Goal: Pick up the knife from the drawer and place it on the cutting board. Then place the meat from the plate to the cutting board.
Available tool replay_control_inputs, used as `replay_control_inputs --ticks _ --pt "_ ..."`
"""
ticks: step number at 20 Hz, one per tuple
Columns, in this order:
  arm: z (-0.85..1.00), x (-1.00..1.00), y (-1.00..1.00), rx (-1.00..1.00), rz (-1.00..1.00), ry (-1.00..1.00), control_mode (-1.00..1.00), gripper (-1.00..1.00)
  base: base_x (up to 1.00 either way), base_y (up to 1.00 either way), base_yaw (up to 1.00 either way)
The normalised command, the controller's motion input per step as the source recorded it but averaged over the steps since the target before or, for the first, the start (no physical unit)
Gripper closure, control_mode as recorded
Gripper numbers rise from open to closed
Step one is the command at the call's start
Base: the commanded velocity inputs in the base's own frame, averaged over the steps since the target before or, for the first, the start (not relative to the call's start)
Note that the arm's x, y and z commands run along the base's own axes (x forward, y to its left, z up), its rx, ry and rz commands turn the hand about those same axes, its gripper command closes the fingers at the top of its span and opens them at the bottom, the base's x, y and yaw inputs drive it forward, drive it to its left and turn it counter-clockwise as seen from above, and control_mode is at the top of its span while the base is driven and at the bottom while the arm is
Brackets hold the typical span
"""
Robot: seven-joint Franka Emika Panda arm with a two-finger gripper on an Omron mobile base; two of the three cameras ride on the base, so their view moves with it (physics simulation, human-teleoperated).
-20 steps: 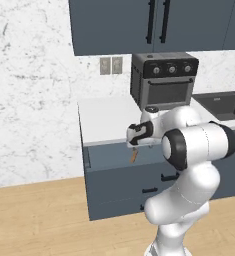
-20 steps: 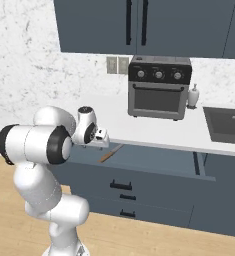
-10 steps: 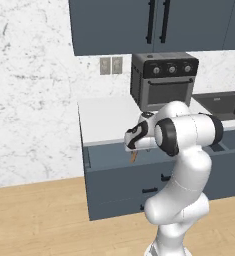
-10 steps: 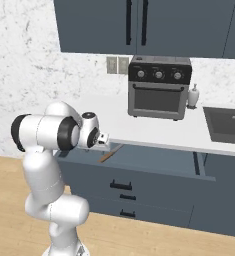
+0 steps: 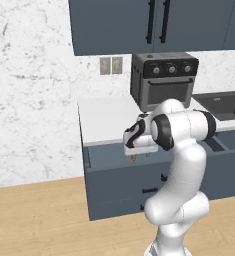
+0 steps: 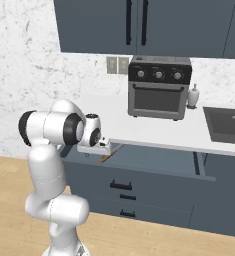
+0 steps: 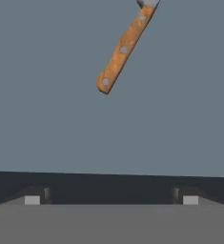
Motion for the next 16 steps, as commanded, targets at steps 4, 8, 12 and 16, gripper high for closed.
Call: replay_control_inputs --ticks 4,8,12,16 --pt "-0.19 0.11 0.0 0.0 0.0 0.08 -1.0 -1.0 0.0 0.0 0.0" --pt "-0.29 0.28 0.0 0.0 0.0 0.02 -1.0 -1.0 0.0 0.0 0.0" --pt "-0.36 0.21 0.0 0.0 0.0 0.06 -1.0 -1.0 0.0 0.0 0.0" --pt "-0.44 0.09 0.0 0.0 0.0 0.09 -1.0 -1.0 0.0 0.0 0.0"
